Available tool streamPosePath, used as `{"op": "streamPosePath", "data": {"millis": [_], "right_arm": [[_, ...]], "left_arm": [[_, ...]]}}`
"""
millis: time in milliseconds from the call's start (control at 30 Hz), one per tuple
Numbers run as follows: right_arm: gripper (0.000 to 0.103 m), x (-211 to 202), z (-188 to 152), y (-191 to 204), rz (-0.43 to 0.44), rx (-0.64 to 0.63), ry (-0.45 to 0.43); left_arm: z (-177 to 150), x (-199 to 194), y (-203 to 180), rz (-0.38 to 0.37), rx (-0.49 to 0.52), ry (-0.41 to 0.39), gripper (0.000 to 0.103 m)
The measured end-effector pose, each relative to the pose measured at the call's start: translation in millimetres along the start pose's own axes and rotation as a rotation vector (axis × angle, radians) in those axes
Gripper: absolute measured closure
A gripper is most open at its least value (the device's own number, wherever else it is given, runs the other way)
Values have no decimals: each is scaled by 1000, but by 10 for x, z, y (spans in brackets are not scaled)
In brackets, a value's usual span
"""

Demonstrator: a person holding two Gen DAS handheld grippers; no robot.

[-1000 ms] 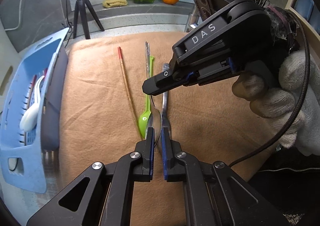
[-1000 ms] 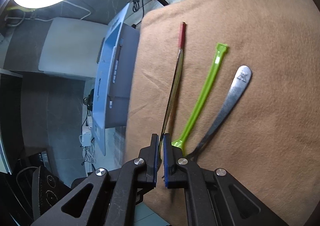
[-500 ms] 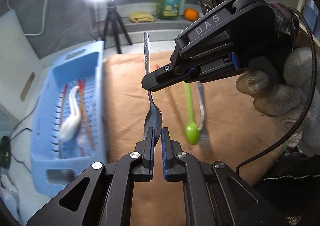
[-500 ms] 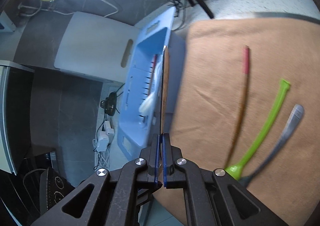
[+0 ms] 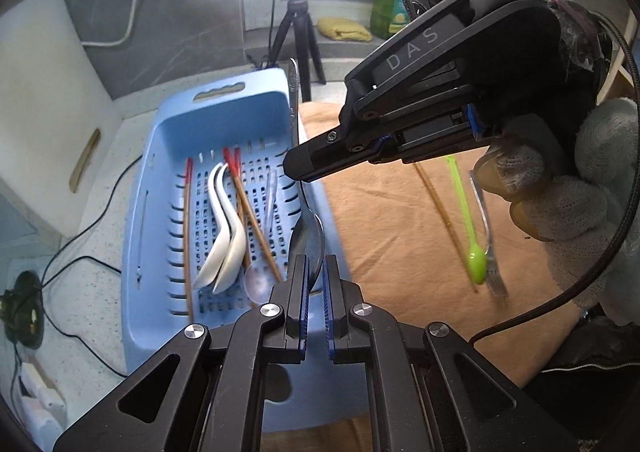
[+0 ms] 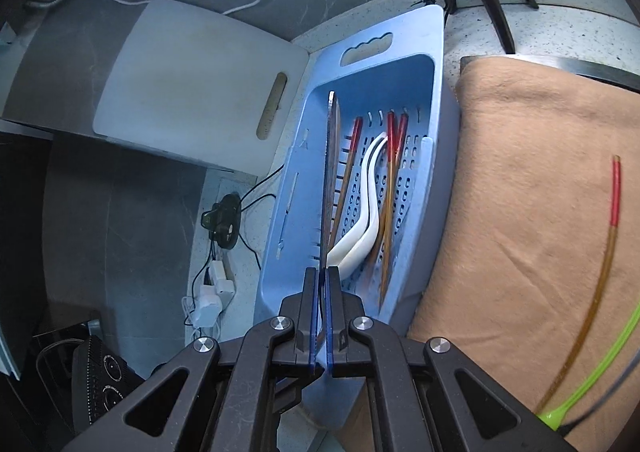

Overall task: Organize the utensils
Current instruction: 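Open the left tool to drop the metal spoon in the basket, then move the open left tool back to the remaining chopstick on the towel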

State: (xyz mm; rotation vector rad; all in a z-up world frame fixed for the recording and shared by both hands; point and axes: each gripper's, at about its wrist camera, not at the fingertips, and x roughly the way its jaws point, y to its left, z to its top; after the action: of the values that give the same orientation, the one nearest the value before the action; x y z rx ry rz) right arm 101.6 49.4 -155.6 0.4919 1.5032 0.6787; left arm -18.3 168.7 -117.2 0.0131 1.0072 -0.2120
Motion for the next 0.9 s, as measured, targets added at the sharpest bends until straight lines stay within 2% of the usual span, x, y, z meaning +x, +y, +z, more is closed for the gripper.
{"op": "streamPosePath", "data": {"millis": [200,400,633,700,767,900], "right_arm": [[100,181,67,-53,-39,17,10],[97,187,128,-48,-58,9,-10],[95,38,116,-84,-56,6,-25],[89,-35,97,-126,-56,8,-29],[86,-130,70,-186,-51,14,-33],[81,-382,22,-319,-76,7,-60]], "left_arm": [[-11,102,106,-31,-12,21,98],[4,119,113,-36,-10,31,98],[27,28,119,-24,-32,18,97],[33,-3,93,-24,-37,14,97],[35,-30,39,-21,-42,11,90],[14,-78,-118,-24,-52,-1,89]]}}
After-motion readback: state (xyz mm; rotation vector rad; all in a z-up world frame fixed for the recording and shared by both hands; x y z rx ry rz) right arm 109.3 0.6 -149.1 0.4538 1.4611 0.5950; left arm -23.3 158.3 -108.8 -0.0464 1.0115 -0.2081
